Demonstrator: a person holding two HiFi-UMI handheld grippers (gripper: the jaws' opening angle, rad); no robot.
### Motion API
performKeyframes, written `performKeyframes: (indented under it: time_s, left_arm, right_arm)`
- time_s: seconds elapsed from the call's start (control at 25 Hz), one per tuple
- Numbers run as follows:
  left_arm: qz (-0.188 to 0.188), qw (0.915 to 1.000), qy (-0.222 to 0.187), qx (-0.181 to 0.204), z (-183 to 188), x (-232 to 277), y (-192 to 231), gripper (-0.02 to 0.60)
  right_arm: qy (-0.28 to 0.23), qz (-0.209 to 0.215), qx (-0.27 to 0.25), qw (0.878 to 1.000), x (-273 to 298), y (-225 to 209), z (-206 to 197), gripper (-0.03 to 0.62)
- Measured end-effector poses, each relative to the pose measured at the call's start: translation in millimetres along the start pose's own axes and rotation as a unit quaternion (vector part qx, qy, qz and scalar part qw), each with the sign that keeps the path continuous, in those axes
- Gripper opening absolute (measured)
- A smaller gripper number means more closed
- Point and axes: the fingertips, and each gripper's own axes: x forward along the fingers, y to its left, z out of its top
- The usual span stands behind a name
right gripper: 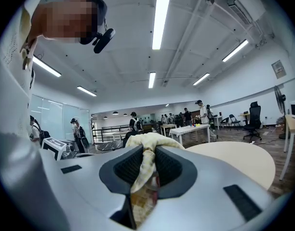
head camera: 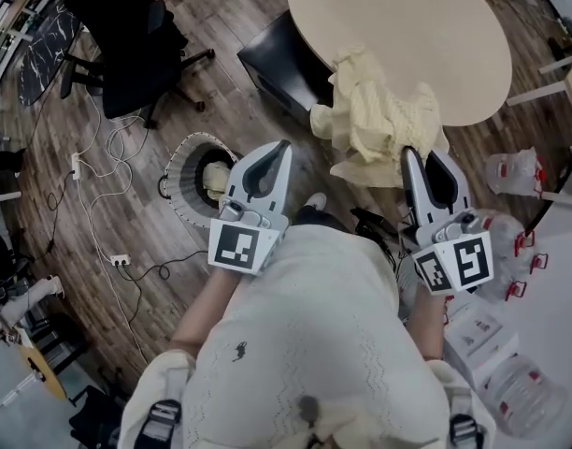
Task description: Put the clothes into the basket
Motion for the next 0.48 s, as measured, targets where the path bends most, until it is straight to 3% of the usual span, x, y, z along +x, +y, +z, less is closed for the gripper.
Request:
performKeyframes:
  time_s: [0.48]
  left_arm:
    - [0.056, 0.9983, 0.005, -0.015, -5, -67, 70, 0.020]
  right_arm:
    - [0.006, 0.054, -0.013, 0.998, 51, 80, 0, 0.078]
